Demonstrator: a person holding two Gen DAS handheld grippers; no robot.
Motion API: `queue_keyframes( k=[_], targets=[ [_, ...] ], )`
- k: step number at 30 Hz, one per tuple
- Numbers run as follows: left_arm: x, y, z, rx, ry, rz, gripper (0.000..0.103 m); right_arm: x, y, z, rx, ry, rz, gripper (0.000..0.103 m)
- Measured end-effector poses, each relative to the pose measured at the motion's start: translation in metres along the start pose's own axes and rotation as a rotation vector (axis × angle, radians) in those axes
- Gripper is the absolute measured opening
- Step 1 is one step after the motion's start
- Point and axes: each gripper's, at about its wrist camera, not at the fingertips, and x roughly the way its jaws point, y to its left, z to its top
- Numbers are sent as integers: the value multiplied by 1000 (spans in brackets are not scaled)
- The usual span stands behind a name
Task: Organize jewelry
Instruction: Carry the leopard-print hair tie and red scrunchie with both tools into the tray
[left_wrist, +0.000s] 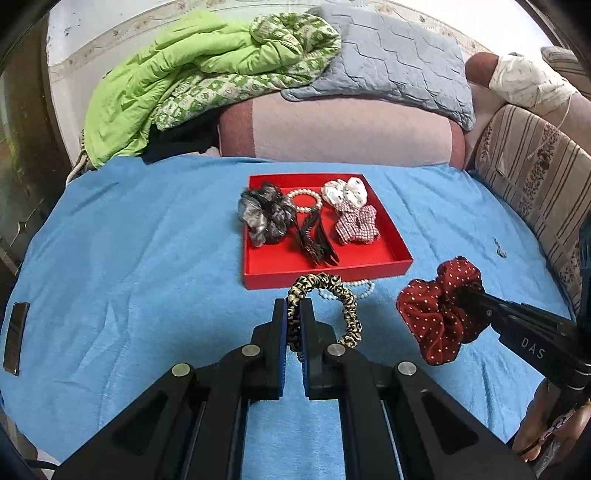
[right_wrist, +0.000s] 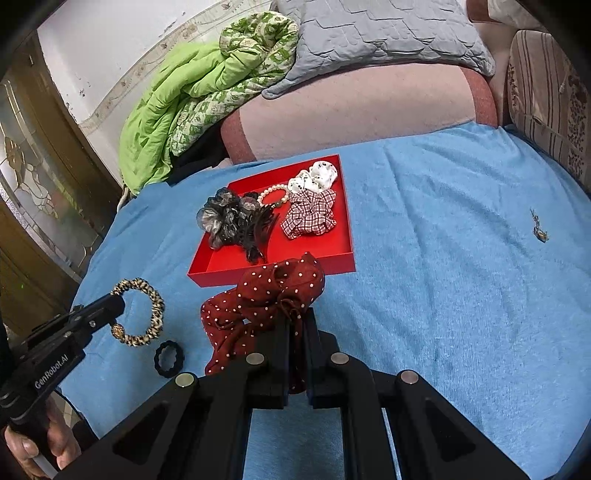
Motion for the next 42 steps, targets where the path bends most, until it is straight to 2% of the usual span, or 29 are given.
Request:
queue_keyframes(
  k=[16, 28, 42],
  targets=[
    [3, 43, 32, -62, -33, 48, 6, 2, 7, 24, -23, -22, 0, 7],
    [32, 34, 53, -5, -20, 81, 6, 13, 12, 58, -48, -51, -25, 7],
    [80, 21, 66, 43, 35, 101, 6, 43, 0, 84, -10, -33, -44, 7]
  ],
)
